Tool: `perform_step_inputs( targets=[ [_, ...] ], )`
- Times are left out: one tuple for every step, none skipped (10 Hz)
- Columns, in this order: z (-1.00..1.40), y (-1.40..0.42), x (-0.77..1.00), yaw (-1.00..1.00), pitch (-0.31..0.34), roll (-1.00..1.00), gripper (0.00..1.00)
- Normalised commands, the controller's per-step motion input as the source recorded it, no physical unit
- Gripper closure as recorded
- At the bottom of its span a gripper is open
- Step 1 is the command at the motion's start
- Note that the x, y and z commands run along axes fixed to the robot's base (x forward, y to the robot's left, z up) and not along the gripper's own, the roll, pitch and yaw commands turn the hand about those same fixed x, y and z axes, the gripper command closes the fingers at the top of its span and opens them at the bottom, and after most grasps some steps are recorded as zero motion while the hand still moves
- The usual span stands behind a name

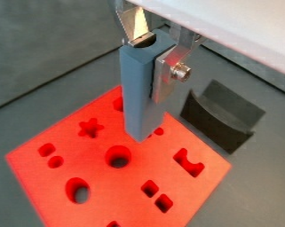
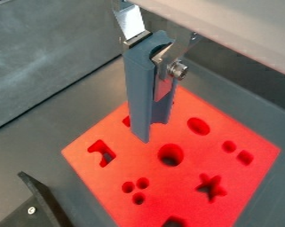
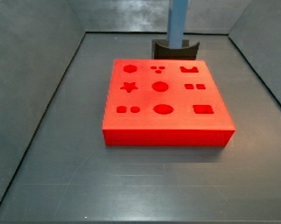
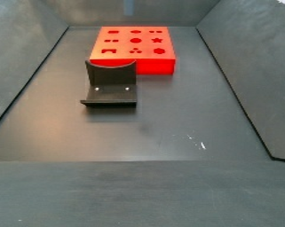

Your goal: Insert the arch object.

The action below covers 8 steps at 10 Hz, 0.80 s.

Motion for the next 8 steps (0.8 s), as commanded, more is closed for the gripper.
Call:
perform_step_inputs(
  targets=[
    [-0.46,0.33,0.68,-0.53,0.031,0.08,1.0],
    [-0.43,0.33,0.63,-0.56,0.023,0.06,1.0],
    [-0.27,0.32,0.53,-0.67,0.0,0.0,1.0],
    [-0.25,0.28,0.47,-0.71,0.0,0.0,1.0],
    [-0.22,0.26,0.46,-0.72,0.0,-0.01,1.0],
    [-0.17,0.24,0.47,-0.73,0.0,-0.04,1.0],
    [-0.13,0.21,0.42,-0.77,0.0,-0.05,1.0],
    [-0.07,0.15,0.33,-0.83,-0.014,-0.07,1.0]
  ],
)
